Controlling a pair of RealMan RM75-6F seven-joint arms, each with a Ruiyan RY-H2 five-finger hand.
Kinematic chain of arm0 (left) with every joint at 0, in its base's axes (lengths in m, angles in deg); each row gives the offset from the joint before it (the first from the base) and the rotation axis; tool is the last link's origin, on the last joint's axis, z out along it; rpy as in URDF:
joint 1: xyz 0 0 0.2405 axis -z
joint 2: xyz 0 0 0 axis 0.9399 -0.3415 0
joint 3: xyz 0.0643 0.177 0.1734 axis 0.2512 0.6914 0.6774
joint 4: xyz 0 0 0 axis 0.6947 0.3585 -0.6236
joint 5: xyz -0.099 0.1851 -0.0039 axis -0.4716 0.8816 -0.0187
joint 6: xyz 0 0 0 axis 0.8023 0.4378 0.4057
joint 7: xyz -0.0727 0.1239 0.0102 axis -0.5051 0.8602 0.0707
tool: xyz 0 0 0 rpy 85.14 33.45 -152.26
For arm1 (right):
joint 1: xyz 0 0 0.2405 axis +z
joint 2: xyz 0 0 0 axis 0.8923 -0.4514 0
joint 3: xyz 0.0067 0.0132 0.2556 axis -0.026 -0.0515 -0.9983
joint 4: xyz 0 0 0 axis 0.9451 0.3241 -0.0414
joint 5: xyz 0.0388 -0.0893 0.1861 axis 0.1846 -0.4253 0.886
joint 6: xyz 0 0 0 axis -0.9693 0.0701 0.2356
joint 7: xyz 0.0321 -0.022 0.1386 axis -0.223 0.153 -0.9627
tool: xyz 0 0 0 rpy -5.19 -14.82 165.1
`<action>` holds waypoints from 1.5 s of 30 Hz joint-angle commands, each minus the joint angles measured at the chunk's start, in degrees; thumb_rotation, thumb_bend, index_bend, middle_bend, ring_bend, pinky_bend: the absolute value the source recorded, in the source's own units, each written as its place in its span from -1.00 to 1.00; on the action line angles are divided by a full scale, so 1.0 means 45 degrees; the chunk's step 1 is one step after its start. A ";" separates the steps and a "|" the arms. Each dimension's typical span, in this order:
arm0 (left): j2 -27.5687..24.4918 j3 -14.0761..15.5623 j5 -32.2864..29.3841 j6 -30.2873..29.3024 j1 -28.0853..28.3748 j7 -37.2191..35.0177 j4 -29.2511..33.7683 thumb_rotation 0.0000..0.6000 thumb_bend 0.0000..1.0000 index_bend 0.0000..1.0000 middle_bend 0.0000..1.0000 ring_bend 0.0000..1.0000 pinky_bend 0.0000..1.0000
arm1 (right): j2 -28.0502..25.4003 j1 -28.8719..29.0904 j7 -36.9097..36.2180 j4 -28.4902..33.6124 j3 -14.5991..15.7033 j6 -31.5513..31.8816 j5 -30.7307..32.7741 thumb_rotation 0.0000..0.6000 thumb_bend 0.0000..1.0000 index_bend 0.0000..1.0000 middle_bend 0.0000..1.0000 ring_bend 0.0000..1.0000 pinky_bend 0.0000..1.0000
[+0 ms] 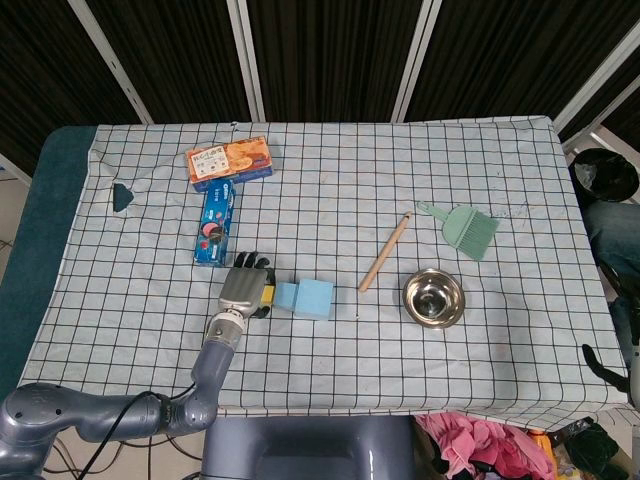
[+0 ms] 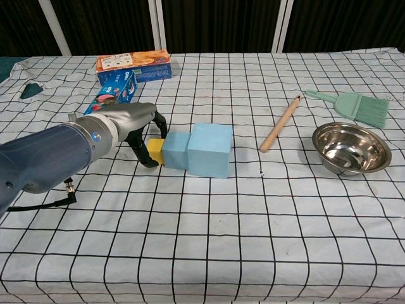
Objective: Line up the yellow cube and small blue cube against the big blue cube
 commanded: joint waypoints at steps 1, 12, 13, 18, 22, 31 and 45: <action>0.0006 -0.0009 0.0007 0.0008 -0.0006 -0.0017 0.0000 1.00 -0.64 -0.42 -0.68 -1.00 -1.00 | 0.0004 0.0000 0.0000 0.0001 -0.0004 0.0004 0.0004 1.00 -0.59 -0.79 -0.87 -0.58 -0.76; -0.0681 0.0147 0.0183 -0.0519 -0.0244 0.0252 0.0824 1.00 -0.64 -0.49 -0.70 -1.00 -1.00 | -0.0019 -0.0018 -0.0049 0.0002 -0.0014 0.0022 0.0009 1.00 -0.59 -0.79 -0.87 -0.58 -0.76; -0.0871 0.0225 0.0241 -0.0644 -0.0321 0.0314 0.1049 1.00 -0.63 -0.49 -0.70 -1.00 -1.00 | -0.0014 -0.0015 -0.0041 0.0001 -0.0013 0.0018 0.0005 1.00 -0.59 -0.80 -0.87 -0.58 -0.76; -0.1689 0.0693 0.0279 -0.0848 -0.0676 0.0555 0.1877 1.00 -0.57 -0.46 -0.70 -1.00 -1.00 | 0.0018 -0.0004 0.0059 0.0031 0.0005 0.0031 -0.0034 1.00 -0.59 -0.79 -0.87 -0.58 -0.76; -0.2024 0.0924 0.0264 -0.0635 -0.0877 0.0394 0.2020 1.00 -0.56 -0.43 -0.70 -1.00 -1.00 | 0.0042 0.0012 0.0159 0.0064 0.0035 0.0004 -0.0052 1.00 -0.58 -0.79 -0.87 -0.58 -0.76; -0.2049 0.1286 0.0346 -0.0236 -0.0955 0.0287 0.2120 1.00 -0.56 -0.42 -0.70 -1.00 -1.00 | 0.0048 0.0009 0.0182 0.0059 0.0013 0.0014 -0.0008 1.00 -0.58 -0.79 -0.87 -0.58 -0.76; -0.1635 0.1308 0.0594 0.0015 -0.0929 -0.0087 0.2050 1.00 -0.56 -0.42 -0.71 -1.00 -1.00 | 0.0008 -0.0021 0.0079 0.0076 0.0003 0.0056 -0.0032 1.00 -0.58 -0.79 -0.87 -0.58 -0.76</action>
